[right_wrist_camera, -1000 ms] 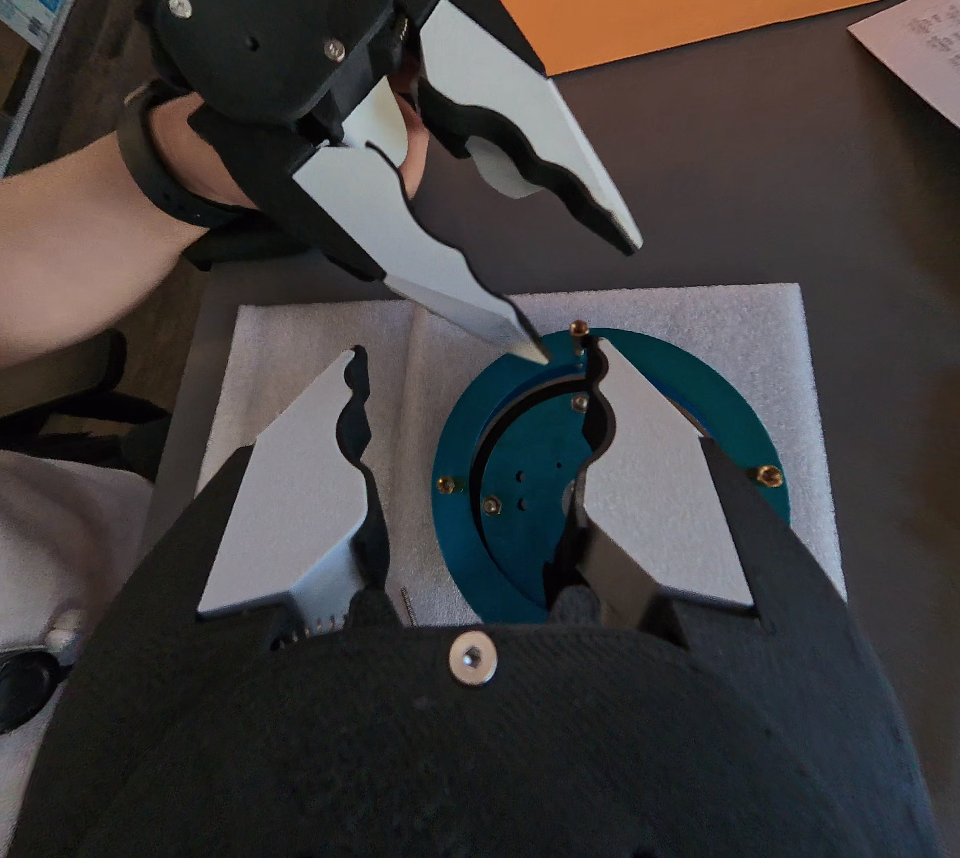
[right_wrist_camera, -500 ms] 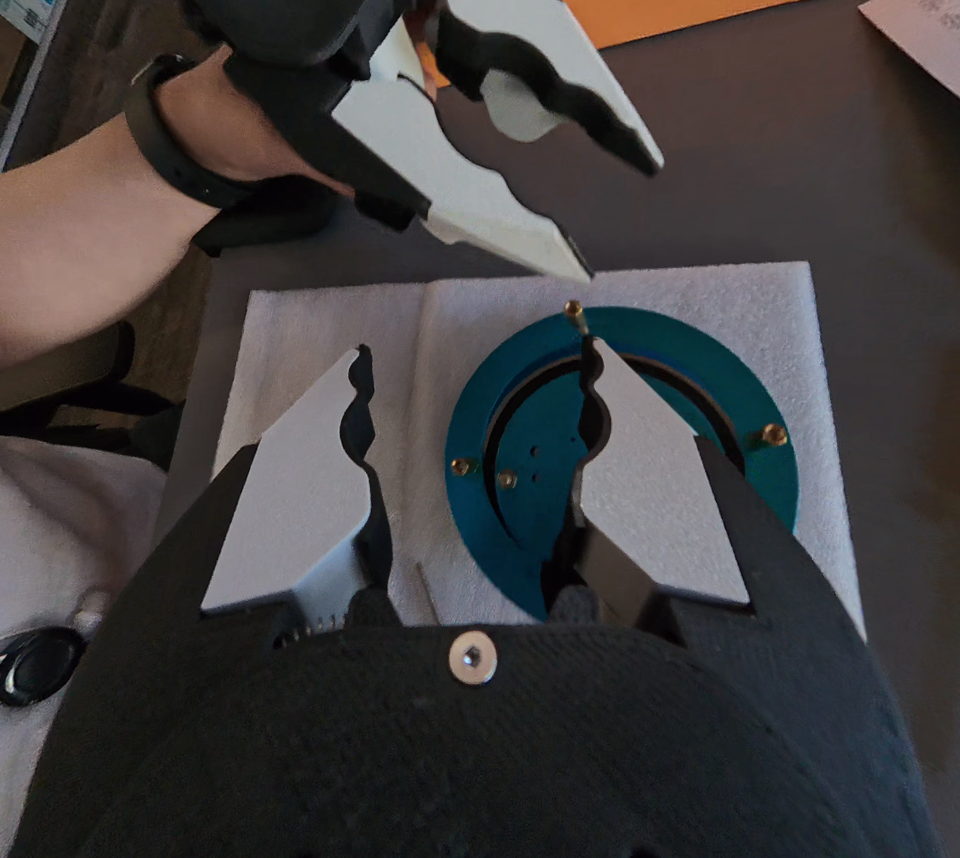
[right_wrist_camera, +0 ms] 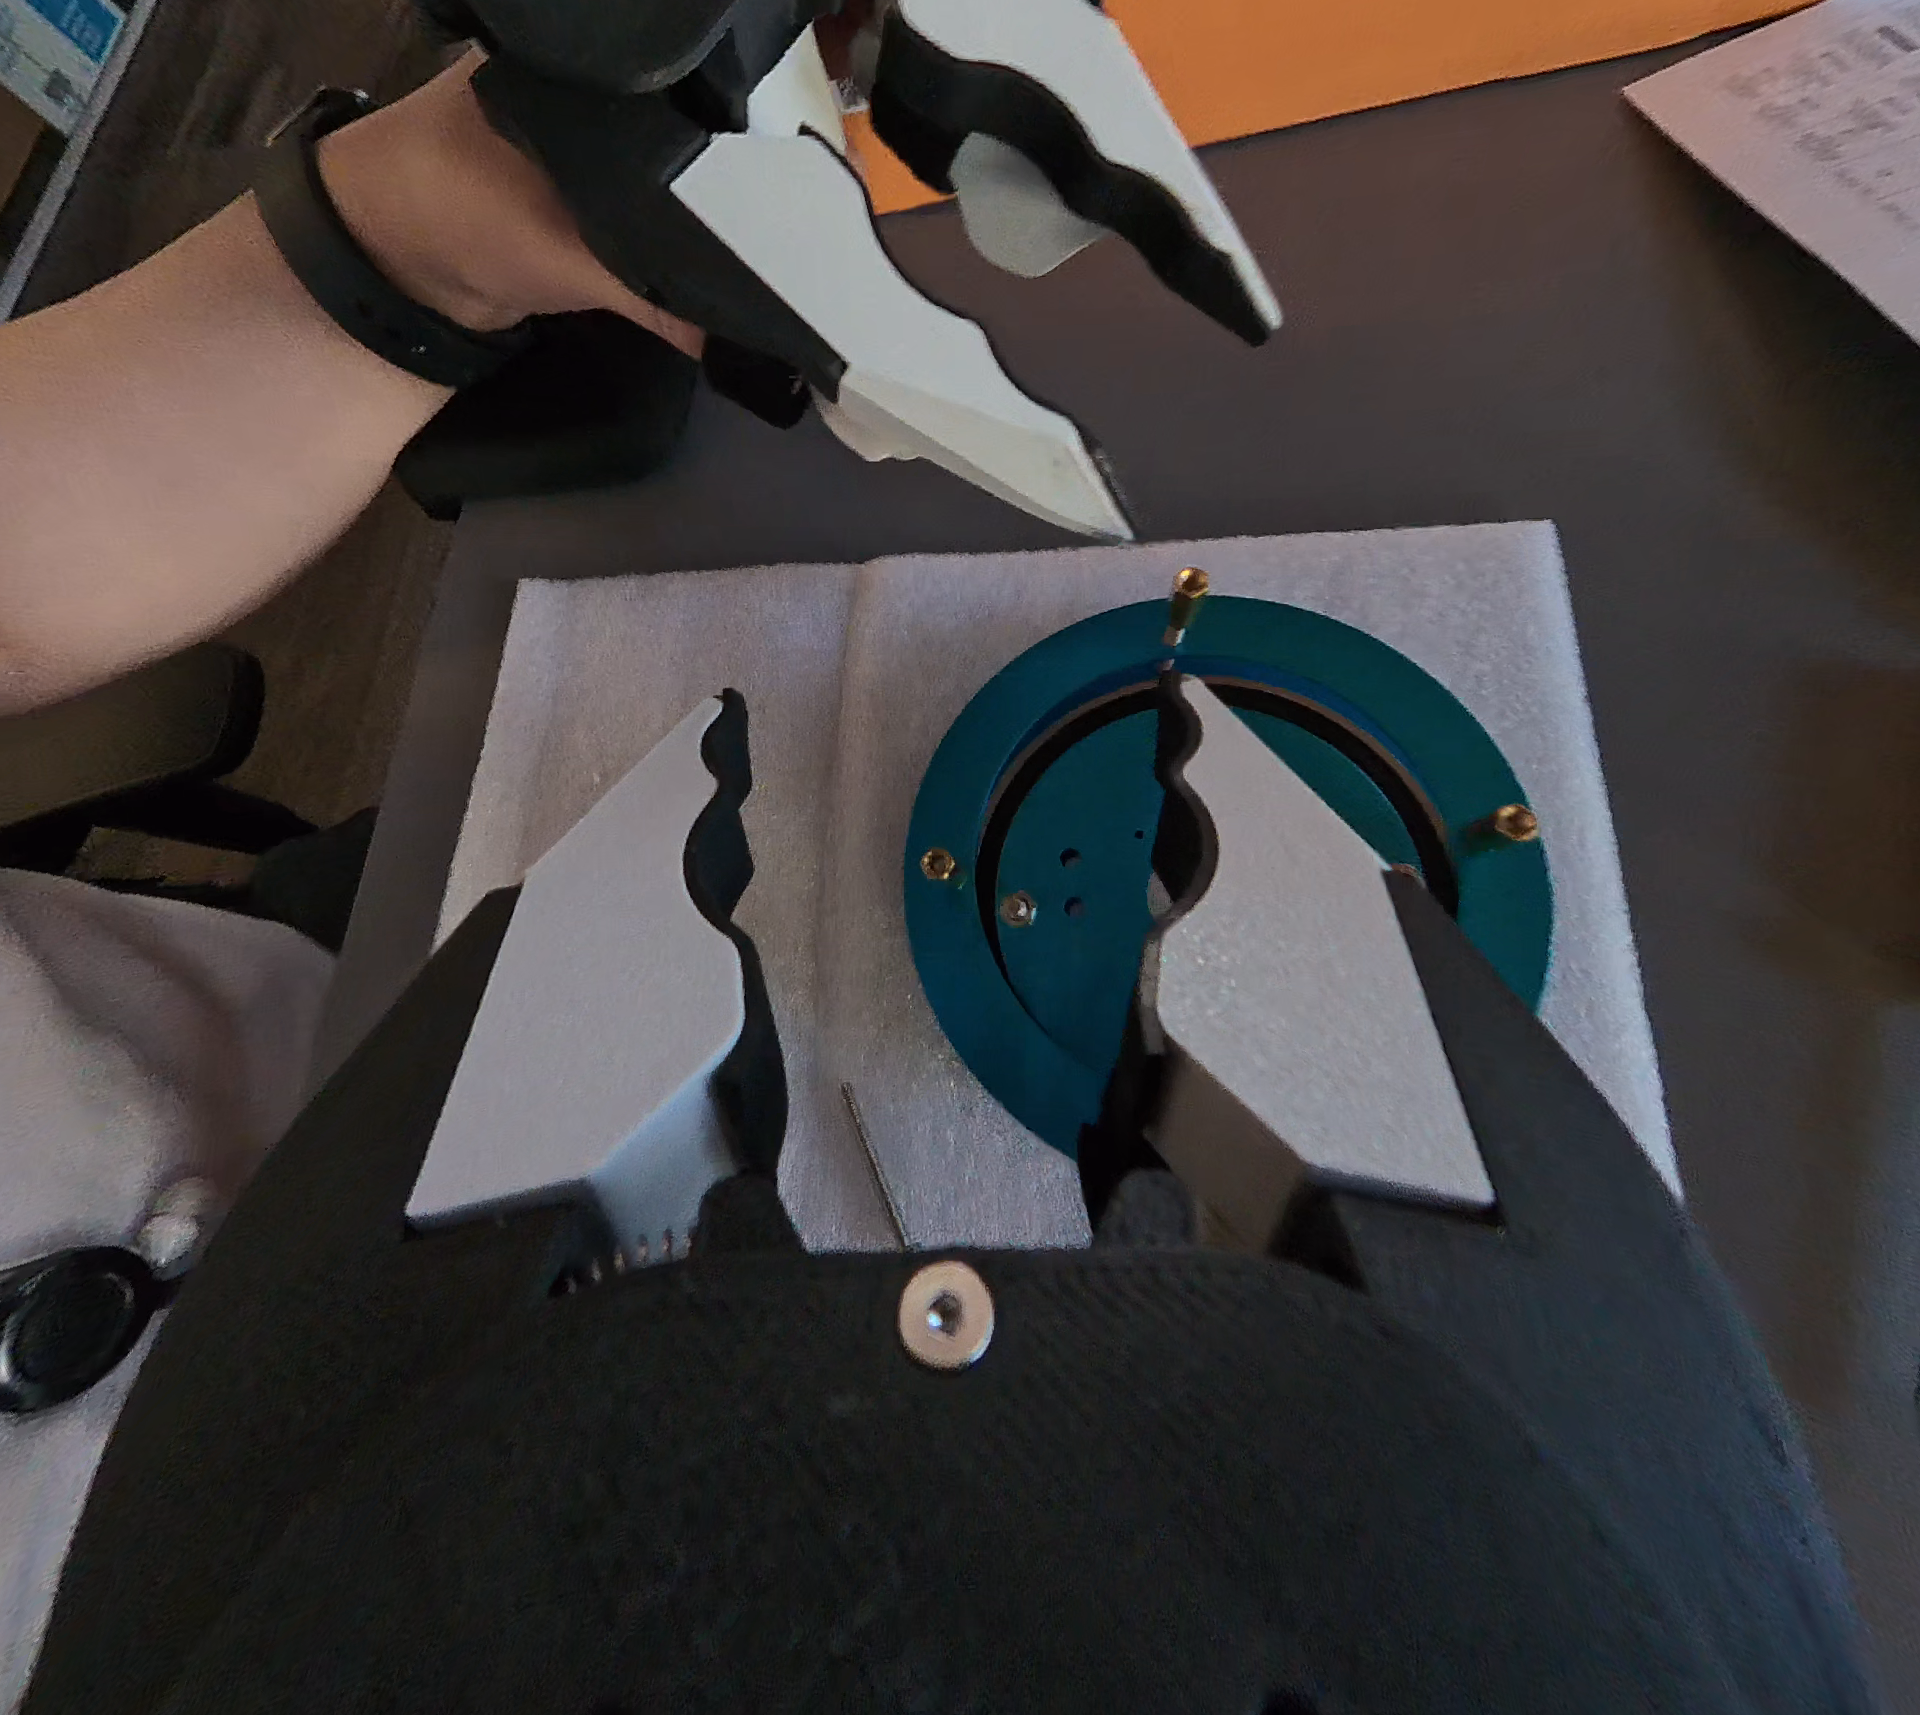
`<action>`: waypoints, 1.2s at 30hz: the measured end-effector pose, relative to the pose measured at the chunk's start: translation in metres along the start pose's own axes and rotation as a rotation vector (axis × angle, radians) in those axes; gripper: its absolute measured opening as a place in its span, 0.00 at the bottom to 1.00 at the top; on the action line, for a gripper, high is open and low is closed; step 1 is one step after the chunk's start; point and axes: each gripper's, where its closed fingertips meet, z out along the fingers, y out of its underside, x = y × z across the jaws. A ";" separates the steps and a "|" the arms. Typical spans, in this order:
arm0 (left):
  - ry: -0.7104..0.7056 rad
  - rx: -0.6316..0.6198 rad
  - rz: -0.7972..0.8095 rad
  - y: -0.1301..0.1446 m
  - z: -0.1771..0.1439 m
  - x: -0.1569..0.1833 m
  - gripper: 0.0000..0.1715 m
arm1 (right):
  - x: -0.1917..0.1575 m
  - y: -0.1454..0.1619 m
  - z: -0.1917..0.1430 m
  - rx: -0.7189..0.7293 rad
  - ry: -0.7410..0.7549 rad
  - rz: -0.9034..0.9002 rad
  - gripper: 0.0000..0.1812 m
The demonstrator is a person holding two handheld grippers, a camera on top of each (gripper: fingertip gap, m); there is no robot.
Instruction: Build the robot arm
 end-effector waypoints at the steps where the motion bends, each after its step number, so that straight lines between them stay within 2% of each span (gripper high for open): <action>1: 0.014 0.005 -0.001 0.000 -0.002 0.003 0.29 | 0.003 -0.002 -0.001 0.006 0.007 0.002 0.43; 5: 0.068 0.014 -0.007 -0.006 0.005 0.018 0.31 | 0.013 -0.011 0.010 0.003 -0.015 0.009 0.45; 8: 0.027 -0.032 0.018 -0.002 0.017 0.014 0.31 | 0.007 -0.006 0.018 -0.041 -0.067 0.024 0.45; 11: -0.016 -0.076 -0.010 0.008 0.015 0.004 0.30 | 0.001 0.002 0.010 -0.039 -0.055 0.021 0.44; 13: 0.009 -0.066 -0.040 0.010 0.007 0.006 0.31 | 0.000 0.004 0.003 -0.019 -0.041 0.024 0.44; 16: 0.081 -0.003 -0.056 -0.001 0.000 0.018 0.31 | 0.010 -0.003 0.006 0.006 -0.017 0.025 0.44; 21: 0.053 -0.016 -0.041 -0.009 0.013 0.013 0.31 | 0.008 -0.006 0.024 -0.034 -0.100 0.038 0.45; 23: 0.056 -0.027 -0.062 -0.006 0.016 0.011 0.33 | 0.006 -0.002 0.020 -0.034 -0.080 0.033 0.46; 26: 0.022 -0.038 -0.047 0.002 0.007 0.007 0.31 | 0.001 0.005 0.008 -0.023 -0.059 0.032 0.45; 29: 0.016 -0.052 -0.029 0.007 0.000 0.007 0.31 | 0.006 -0.001 0.003 0.001 -0.026 0.014 0.45; 33: 0.043 -0.010 -0.018 -0.008 0.007 0.014 0.31 | 0.012 -0.013 0.017 -0.007 -0.050 0.003 0.45; 36: 0.023 -0.024 -0.009 -0.009 0.014 0.010 0.31 | 0.008 -0.004 0.021 -0.067 -0.073 0.015 0.45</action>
